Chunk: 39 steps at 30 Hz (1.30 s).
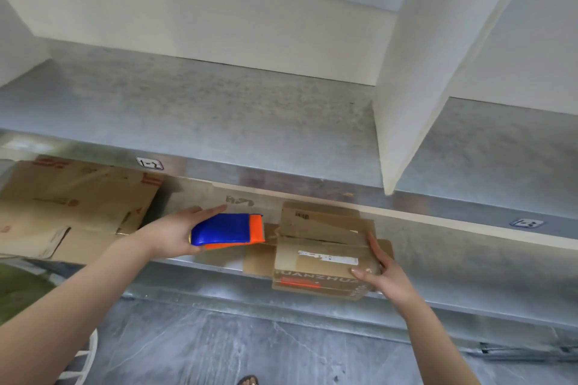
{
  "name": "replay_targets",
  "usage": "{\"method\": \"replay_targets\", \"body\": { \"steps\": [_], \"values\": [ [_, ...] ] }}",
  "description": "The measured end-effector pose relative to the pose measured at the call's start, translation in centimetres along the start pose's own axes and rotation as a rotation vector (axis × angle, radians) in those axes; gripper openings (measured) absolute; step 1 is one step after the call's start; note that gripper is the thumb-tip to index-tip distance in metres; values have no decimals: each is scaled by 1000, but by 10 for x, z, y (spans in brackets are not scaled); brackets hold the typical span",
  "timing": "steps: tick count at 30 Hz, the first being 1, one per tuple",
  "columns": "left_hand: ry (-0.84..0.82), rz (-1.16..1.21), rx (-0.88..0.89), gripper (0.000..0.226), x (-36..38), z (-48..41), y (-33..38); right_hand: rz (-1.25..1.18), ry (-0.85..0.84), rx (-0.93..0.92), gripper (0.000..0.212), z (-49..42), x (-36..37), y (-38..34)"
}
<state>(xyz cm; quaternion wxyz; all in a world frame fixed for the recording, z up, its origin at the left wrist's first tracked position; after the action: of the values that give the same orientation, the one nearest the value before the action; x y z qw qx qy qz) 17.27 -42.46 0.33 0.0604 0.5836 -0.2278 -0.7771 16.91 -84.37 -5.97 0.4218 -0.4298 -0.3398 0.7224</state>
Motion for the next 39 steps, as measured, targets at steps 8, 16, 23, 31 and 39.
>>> {"method": "replay_targets", "body": {
  "steps": [8, 16, 23, 31, 39],
  "values": [
    [-82, -7, -6, 83, 3, 1, -26, 3, 4, -1, 110, 2, 0, -5],
    [-89, -105, 78, 77, 7, 3, -27, -14, 14, 15, 104, 2, 0, -5],
    [-209, -297, 103, 73, 24, -23, -3, -3, 25, 20, 99, 3, 0, -7],
    [-275, -329, 61, 62, 36, -48, 36, -18, 30, 23, 96, 3, 1, -6],
    [-267, -294, -59, 41, 43, -47, 34, -35, 27, 24, 98, 2, 2, -5]
  ]
}}
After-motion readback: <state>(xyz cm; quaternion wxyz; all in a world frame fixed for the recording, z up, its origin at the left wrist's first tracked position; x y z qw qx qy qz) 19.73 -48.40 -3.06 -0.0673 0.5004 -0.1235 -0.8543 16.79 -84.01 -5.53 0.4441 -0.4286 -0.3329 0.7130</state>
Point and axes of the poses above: each hand's wrist, its own z-axis away from the middle knuckle, its own x-axis out of the palm, y = z × x, the point moved 10 cm from there along -z, towards the middle knuckle, and after that the axes turned 2 degrees about y, right-handed, at the moved point
